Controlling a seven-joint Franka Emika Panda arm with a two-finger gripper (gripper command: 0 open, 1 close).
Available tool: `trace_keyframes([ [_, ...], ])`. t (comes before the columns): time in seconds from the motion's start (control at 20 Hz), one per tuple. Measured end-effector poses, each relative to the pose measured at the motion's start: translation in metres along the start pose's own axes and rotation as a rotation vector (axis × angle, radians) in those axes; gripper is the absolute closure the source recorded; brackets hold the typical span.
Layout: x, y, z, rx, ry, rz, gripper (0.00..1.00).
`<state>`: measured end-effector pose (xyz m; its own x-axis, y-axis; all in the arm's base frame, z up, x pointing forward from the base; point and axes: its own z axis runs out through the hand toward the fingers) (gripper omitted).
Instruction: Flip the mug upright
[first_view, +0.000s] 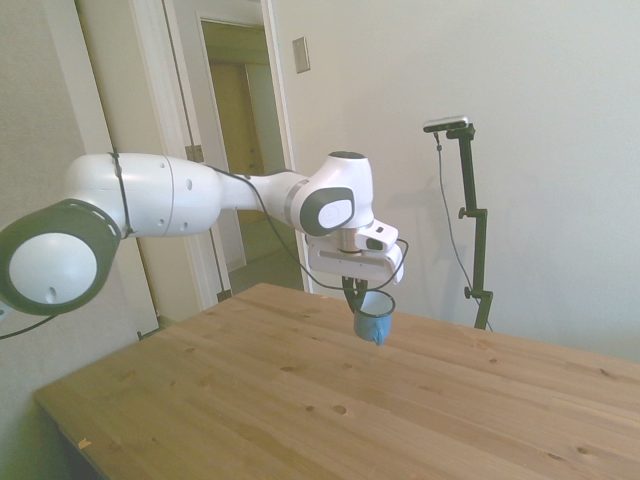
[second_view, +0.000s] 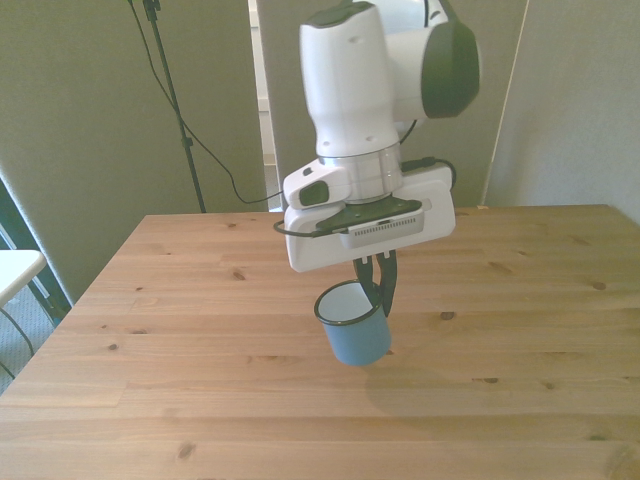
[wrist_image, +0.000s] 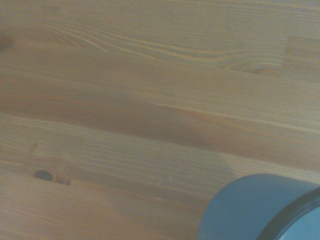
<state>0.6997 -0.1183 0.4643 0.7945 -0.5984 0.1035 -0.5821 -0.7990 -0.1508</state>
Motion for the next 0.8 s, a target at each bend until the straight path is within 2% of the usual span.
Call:
trace_keyframes([
  [0.15, -0.024, 0.002, 0.011, -0.069, 0.036, 0.02, 1.0],
  [0.35, -0.059, 0.026, 0.029, -0.108, -0.008, 0.05, 1.0],
  [0.55, -0.09, 0.049, 0.046, -0.125, 0.0, 0.066, 1.0],
  [0.75, -0.1, 0.058, 0.049, -0.129, 0.005, 0.082, 1.0],
  [0.8, -0.1, 0.059, 0.05, -0.129, 0.004, 0.084, 0.0],
])
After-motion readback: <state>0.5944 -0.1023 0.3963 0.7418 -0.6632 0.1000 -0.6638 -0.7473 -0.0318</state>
